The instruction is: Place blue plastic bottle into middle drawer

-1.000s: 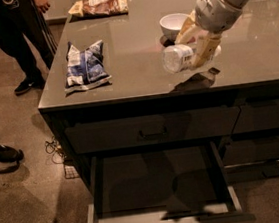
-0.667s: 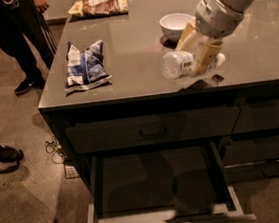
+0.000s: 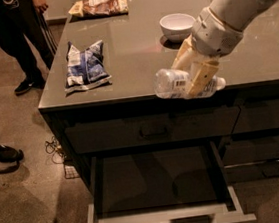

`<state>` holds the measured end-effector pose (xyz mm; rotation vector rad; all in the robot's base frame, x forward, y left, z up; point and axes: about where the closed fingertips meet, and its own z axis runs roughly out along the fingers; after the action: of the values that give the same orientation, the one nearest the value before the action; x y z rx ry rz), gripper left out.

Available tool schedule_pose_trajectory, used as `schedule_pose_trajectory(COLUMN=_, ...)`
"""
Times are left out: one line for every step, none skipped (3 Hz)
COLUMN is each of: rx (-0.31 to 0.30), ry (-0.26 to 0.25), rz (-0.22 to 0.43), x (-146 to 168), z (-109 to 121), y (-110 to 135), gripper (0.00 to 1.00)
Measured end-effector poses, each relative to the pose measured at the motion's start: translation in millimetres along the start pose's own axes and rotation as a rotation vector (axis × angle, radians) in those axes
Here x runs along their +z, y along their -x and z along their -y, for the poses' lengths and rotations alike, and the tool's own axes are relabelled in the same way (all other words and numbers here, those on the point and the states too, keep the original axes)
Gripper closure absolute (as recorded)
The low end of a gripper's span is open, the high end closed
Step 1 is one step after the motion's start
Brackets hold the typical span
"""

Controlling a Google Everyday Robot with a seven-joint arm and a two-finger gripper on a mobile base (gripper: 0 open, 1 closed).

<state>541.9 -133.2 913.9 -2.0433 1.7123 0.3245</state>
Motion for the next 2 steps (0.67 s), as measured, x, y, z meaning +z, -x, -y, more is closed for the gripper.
schedule_pose_trajectory(rx=0.073, ry=0.037, rz=0.071, x=27.9, z=-29.8, y=13.3, gripper=1.0)
schedule_pose_trajectory(rx=0.117, ry=0.065, rz=0.157, x=73.1, z=-58.3, y=26.0, gripper=1.0)
